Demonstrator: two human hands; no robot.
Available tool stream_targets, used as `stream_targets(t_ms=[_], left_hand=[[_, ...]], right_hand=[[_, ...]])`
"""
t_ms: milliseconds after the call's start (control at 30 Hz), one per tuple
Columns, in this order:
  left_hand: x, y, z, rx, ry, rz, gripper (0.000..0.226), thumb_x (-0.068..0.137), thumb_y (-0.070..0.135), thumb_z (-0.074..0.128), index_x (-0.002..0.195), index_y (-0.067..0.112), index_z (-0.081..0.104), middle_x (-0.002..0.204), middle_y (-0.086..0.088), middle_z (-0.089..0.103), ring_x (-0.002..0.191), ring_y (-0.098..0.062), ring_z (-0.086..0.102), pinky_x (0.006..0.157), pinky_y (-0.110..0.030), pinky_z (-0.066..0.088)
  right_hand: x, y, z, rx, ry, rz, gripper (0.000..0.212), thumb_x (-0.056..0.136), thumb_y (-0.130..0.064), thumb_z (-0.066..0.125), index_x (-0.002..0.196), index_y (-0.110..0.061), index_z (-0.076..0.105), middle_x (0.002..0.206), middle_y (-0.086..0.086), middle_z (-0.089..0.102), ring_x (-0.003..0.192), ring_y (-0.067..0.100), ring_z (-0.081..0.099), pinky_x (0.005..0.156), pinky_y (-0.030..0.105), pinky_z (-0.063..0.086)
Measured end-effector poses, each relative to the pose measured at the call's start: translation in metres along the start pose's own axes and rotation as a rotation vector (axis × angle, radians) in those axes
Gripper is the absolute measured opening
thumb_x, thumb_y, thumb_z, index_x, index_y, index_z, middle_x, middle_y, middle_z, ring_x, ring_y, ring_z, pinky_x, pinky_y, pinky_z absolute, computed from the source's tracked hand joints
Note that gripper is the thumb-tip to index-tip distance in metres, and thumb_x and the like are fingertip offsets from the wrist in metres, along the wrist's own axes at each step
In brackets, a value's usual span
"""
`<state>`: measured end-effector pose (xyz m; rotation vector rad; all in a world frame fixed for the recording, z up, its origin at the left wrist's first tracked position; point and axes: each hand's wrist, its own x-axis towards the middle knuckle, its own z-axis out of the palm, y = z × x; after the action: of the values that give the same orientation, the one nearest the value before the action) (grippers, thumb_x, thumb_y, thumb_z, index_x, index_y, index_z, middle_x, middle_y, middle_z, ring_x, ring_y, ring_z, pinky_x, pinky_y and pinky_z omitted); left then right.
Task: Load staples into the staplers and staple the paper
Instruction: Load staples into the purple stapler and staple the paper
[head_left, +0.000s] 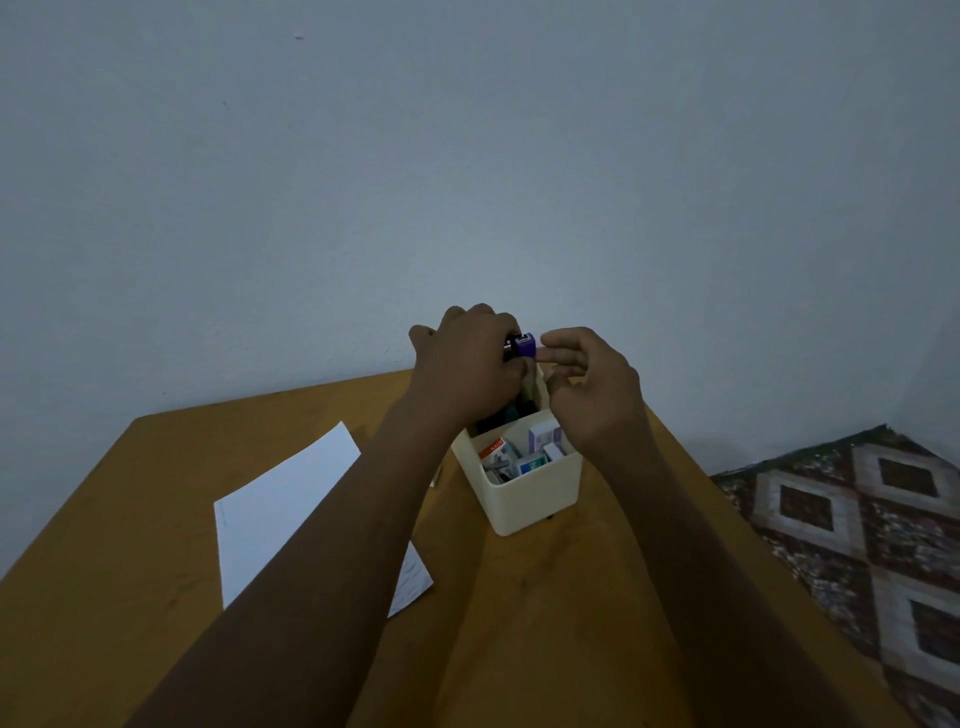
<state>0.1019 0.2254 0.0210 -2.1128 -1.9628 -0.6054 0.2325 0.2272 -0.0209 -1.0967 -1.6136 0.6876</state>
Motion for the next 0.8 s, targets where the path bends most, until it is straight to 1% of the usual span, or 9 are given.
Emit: stream_targets(t_ms=[133, 233, 300, 400, 533, 567, 633, 700, 800], left_hand=[[0.001, 0.002, -0.007, -0.105, 0.046, -0.034, 0.029, 0.088, 0.034, 0.06, 0.114, 0.02, 0.061, 0.113, 0.0, 0.063, 0.105, -0.021, 0.054, 0.082, -0.037, 0.029], [0.0, 0.001, -0.018, -0.238, 0.076, -0.057, 0.031, 0.087, 0.034, 0.064, 0.115, 0.02, 0.062, 0.116, 0.001, 0.065, 0.106, -0.02, 0.056, 0.093, -0.041, 0.04], [-0.003, -0.001, -0.029, -0.382, 0.127, -0.044, 0.031, 0.085, 0.031, 0.067, 0.112, 0.017, 0.063, 0.111, 0.0, 0.067, 0.101, -0.019, 0.059, 0.092, -0.042, 0.047], [-0.009, -0.003, -0.053, -0.57, 0.172, -0.035, 0.028, 0.083, 0.022, 0.069, 0.11, 0.014, 0.064, 0.098, 0.002, 0.065, 0.089, -0.013, 0.06, 0.077, -0.018, 0.048], [-0.021, -0.021, -0.084, -0.836, 0.21, -0.132, 0.017, 0.084, 0.018, 0.069, 0.101, 0.016, 0.064, 0.092, 0.0, 0.068, 0.086, -0.015, 0.065, 0.075, -0.027, 0.055], [-0.024, -0.025, -0.088, -0.898, 0.217, -0.156, 0.017, 0.085, 0.017, 0.068, 0.101, 0.015, 0.064, 0.091, -0.001, 0.068, 0.085, -0.015, 0.066, 0.074, -0.026, 0.057], [-0.034, -0.041, -0.098, -1.015, 0.244, -0.222, 0.017, 0.086, 0.014, 0.067, 0.102, 0.009, 0.064, 0.091, -0.005, 0.069, 0.081, -0.016, 0.069, 0.073, -0.026, 0.059], [-0.046, -0.059, -0.103, -1.118, 0.254, -0.307, 0.019, 0.087, 0.014, 0.066, 0.103, 0.003, 0.063, 0.092, -0.01, 0.07, 0.079, -0.019, 0.071, 0.074, -0.029, 0.059], [-0.066, -0.089, -0.102, -1.274, 0.265, -0.457, 0.017, 0.088, 0.011, 0.064, 0.101, -0.001, 0.063, 0.089, -0.015, 0.07, 0.077, -0.024, 0.072, 0.073, -0.032, 0.059]], right_hand=[[-0.001, -0.003, -0.003, 0.002, 0.001, 0.01, 0.033, 0.086, 0.002, 0.059, 0.116, -0.012, 0.057, 0.105, -0.004, 0.063, 0.094, 0.007, 0.06, 0.065, -0.002, 0.043], [-0.001, -0.01, -0.005, -0.021, -0.019, 0.025, 0.033, 0.086, -0.007, 0.064, 0.117, -0.016, 0.058, 0.105, -0.009, 0.06, 0.095, 0.006, 0.057, 0.068, 0.001, 0.039], [-0.003, -0.019, -0.006, -0.042, -0.028, 0.001, 0.032, 0.085, -0.01, 0.066, 0.115, -0.017, 0.058, 0.102, -0.011, 0.058, 0.094, 0.006, 0.055, 0.07, 0.005, 0.038], [-0.004, -0.038, -0.005, -0.051, -0.011, -0.051, 0.028, 0.086, -0.012, 0.065, 0.113, -0.019, 0.058, 0.104, -0.011, 0.058, 0.094, 0.005, 0.053, 0.078, 0.014, 0.04], [-0.005, -0.063, 0.007, -0.021, -0.002, -0.148, 0.026, 0.085, -0.016, 0.066, 0.108, -0.024, 0.057, 0.107, -0.011, 0.06, 0.098, 0.004, 0.053, 0.074, 0.007, 0.04], [-0.007, -0.067, 0.011, -0.007, -0.005, -0.169, 0.026, 0.085, -0.018, 0.066, 0.109, -0.025, 0.057, 0.108, -0.01, 0.061, 0.099, 0.006, 0.054, 0.075, 0.009, 0.042], [-0.012, -0.079, 0.024, 0.023, -0.044, -0.227, 0.028, 0.084, -0.023, 0.067, 0.11, -0.026, 0.056, 0.11, -0.009, 0.06, 0.102, 0.009, 0.054, 0.081, 0.019, 0.048], [-0.019, -0.088, 0.038, 0.044, -0.103, -0.267, 0.033, 0.082, -0.027, 0.069, 0.112, -0.027, 0.054, 0.112, -0.009, 0.058, 0.104, 0.012, 0.053, 0.084, 0.027, 0.048], [-0.029, -0.095, 0.064, 0.025, -0.163, -0.295, 0.033, 0.081, -0.02, 0.071, 0.107, -0.03, 0.055, 0.112, -0.009, 0.06, 0.104, 0.012, 0.053, 0.086, 0.03, 0.047]])
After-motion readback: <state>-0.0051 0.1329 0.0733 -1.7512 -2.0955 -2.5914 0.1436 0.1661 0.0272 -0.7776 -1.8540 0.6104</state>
